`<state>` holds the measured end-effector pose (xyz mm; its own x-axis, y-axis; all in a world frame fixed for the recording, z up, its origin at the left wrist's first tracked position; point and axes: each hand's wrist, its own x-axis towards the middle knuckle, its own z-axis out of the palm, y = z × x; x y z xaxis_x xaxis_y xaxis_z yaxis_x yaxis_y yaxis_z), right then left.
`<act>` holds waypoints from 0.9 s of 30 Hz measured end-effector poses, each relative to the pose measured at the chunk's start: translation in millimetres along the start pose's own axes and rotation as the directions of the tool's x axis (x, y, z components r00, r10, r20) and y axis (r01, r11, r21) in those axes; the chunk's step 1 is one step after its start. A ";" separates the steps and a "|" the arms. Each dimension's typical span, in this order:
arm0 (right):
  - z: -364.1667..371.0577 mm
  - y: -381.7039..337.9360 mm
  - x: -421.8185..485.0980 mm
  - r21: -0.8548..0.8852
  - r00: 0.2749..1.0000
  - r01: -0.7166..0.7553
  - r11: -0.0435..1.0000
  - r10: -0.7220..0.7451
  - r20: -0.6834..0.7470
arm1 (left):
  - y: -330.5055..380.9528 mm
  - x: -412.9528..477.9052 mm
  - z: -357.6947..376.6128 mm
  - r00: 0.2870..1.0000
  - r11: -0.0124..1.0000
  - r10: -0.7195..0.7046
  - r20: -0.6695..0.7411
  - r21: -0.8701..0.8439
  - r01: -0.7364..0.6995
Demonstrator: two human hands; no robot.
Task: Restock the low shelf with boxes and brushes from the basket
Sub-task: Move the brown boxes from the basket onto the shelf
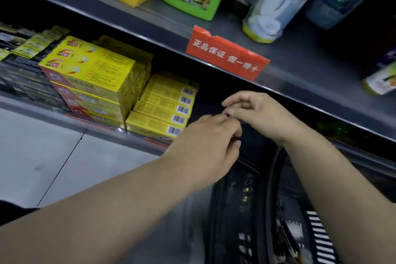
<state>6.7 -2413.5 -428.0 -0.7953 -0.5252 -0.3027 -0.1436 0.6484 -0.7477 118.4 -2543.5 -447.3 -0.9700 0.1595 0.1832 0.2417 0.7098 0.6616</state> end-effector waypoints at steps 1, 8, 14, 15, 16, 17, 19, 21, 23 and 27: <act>-6.1 3.5 -21.9 0.066 0.999 0.013 0.998 -0.010 -0.035 | 11.1 0.0 3.9 0.999 0.999 0.045 -0.004 -0.005 -0.045; -26.2 57.4 -133.1 0.179 0.976 0.002 0.984 0.036 -0.213 | 81.3 0.5 49.8 0.943 0.950 0.302 0.139 0.035 -0.310; -6.2 168.9 -165.7 -0.202 0.931 -0.359 0.911 0.364 -0.015 | 93.2 11.6 88.8 0.900 0.931 0.296 0.320 0.112 -0.347; 1.4 187.5 -165.8 -0.284 0.907 -0.398 0.873 0.420 0.022 | 92.7 13.8 92.3 0.897 0.931 0.288 0.335 0.122 -0.344; 9.6 204.0 -164.8 -0.367 0.876 -0.434 0.823 0.481 0.043 | 91.5 15.4 95.4 0.892 0.927 0.285 0.350 0.136 -0.350; 17.9 217.7 -163.4 -0.423 0.840 -0.475 0.772 0.541 0.044 | 89.9 16.5 98.0 0.885 0.917 0.291 0.364 0.157 -0.366; 34.6 237.2 -156.3 -0.458 0.790 -0.531 0.712 0.612 0.035 | 87.0 18.6 101.9 0.865 0.892 0.308 0.396 0.197 -0.407; 51.1 249.1 -145.9 -0.519 0.785 -0.502 0.692 0.616 0.062 | 86.5 20.8 104.6 0.854 0.882 0.307 0.420 0.213 -0.421; 62.7 254.2 -134.3 -0.597 0.806 -0.429 0.678 0.586 0.086 | 86.8 23.7 107.2 0.851 0.870 0.307 0.426 0.237 -0.433; 69.0 262.0 -116.9 -0.598 0.851 -0.422 0.681 0.525 -0.003 | 85.9 26.1 113.0 0.824 0.811 0.314 0.471 0.318 -0.491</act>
<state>102.7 -2220.2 -629.4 -0.7543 -0.1053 -0.6481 -0.1145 0.9930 -0.0280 111.1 -2400.8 -467.8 -0.7352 0.6776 0.0159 0.6642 0.7156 0.2162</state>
